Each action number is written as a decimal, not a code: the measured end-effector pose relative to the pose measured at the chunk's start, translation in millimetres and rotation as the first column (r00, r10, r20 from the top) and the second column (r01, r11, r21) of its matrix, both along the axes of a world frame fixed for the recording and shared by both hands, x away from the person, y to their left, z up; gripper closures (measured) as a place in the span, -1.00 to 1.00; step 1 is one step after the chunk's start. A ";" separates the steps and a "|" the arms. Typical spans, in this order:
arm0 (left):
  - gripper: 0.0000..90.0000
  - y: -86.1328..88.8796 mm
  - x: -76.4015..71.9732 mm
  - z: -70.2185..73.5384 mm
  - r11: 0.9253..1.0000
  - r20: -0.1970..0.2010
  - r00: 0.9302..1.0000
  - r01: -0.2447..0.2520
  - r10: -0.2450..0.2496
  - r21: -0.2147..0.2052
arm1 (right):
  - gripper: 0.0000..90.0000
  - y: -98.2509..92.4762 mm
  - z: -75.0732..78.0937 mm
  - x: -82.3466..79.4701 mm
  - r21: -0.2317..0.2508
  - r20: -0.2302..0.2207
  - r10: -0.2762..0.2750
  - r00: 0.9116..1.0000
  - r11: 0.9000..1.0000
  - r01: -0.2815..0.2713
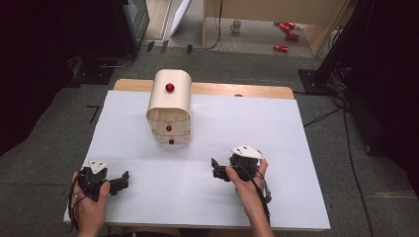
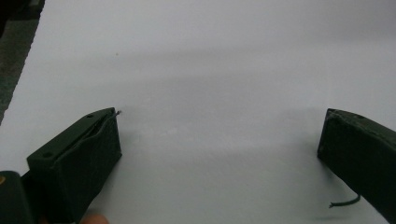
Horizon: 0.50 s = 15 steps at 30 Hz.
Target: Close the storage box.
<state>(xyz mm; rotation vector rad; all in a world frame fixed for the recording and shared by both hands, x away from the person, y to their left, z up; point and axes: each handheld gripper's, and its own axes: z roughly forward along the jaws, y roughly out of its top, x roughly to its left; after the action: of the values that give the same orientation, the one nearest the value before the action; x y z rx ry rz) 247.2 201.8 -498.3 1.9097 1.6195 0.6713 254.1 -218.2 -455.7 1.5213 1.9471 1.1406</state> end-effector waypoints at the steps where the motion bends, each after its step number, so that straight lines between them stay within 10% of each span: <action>1: -1.00 0.0 0.0 0.0 1.000 0.000 1.000 0.000 0.000 0.000 | -1.00 -4.8 -0.6 -2.1 -0.001 0.000 -0.008 1.000 1.000 0.008; 15: -1.00 -0.1 -0.1 -0.1 1.000 0.001 1.000 0.000 0.000 -0.001 | -1.00 -79.0 -17.8 -34.5 -0.035 -0.026 -0.141 0.990 0.990 0.140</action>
<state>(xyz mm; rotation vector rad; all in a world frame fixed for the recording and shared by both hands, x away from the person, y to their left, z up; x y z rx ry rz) 247.1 201.7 -498.5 1.9079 1.6189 0.6716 219.6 -297.1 -473.5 1.6372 1.8351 1.0278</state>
